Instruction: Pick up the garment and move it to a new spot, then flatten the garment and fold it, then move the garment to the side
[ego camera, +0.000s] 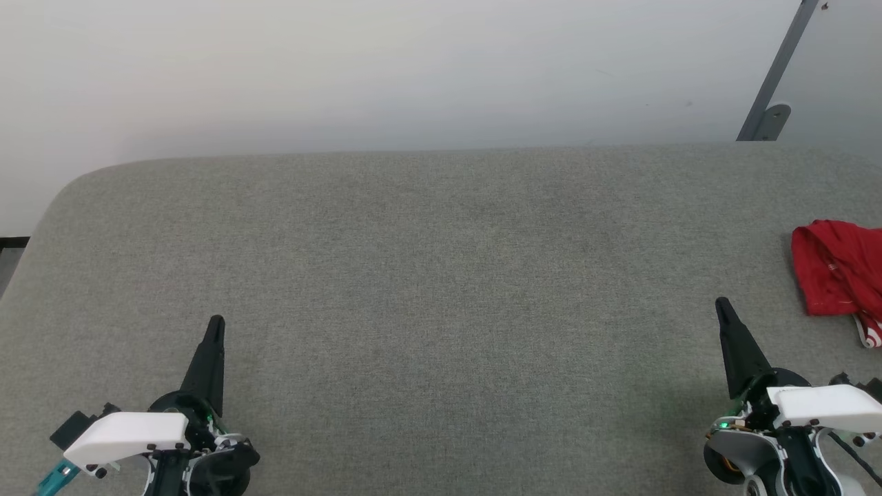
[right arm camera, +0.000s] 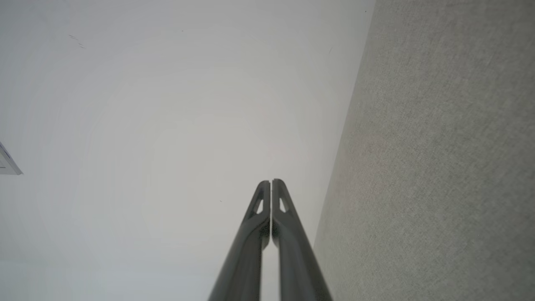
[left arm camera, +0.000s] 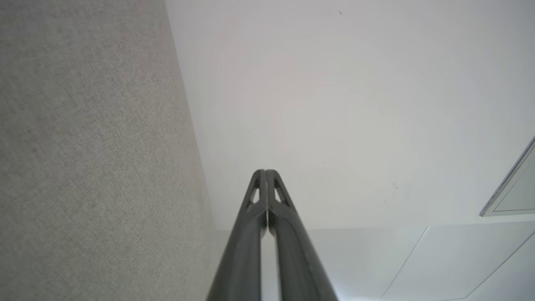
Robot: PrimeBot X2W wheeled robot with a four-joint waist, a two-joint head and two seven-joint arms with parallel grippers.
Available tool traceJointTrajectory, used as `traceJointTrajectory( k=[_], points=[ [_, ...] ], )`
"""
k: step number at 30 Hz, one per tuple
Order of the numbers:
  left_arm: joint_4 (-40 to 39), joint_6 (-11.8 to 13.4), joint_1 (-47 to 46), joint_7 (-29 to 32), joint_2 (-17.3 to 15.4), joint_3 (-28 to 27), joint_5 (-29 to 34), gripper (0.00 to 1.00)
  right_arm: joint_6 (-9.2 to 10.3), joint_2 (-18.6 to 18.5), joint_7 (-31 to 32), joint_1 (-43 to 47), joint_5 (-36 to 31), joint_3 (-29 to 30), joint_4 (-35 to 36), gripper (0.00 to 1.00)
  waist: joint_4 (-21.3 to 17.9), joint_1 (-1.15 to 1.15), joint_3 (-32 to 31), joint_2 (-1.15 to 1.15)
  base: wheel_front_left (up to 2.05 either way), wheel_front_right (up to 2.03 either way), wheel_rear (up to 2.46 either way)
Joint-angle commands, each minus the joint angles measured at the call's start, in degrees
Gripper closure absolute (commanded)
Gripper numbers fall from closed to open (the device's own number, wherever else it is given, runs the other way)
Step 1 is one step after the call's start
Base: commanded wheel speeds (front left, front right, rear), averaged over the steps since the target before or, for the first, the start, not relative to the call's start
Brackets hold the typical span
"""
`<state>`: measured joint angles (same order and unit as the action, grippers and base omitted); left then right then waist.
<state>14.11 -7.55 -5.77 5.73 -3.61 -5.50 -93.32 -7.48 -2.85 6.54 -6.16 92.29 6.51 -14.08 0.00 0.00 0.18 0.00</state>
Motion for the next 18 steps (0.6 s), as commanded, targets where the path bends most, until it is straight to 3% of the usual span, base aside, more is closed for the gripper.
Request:
traceJointTrajectory(
  k=[1,18],
  points=[
    [-0.03,0.13,-0.86,0.21,0.07,-0.17,0.21,1.00,-0.02,0.09,0.10,-0.24,0.22,0.00,-0.06,1.00,0.00,0.00,0.00,0.00,0.00,0.00,0.00],
    [-0.01,0.13,-0.88,0.40,0.24,-0.40,0.41,1.00,-0.02,0.09,0.09,-0.24,0.23,0.01,-0.05,1.00,0.00,0.00,0.00,0.00,0.00,0.00,0.00]
  ],
)
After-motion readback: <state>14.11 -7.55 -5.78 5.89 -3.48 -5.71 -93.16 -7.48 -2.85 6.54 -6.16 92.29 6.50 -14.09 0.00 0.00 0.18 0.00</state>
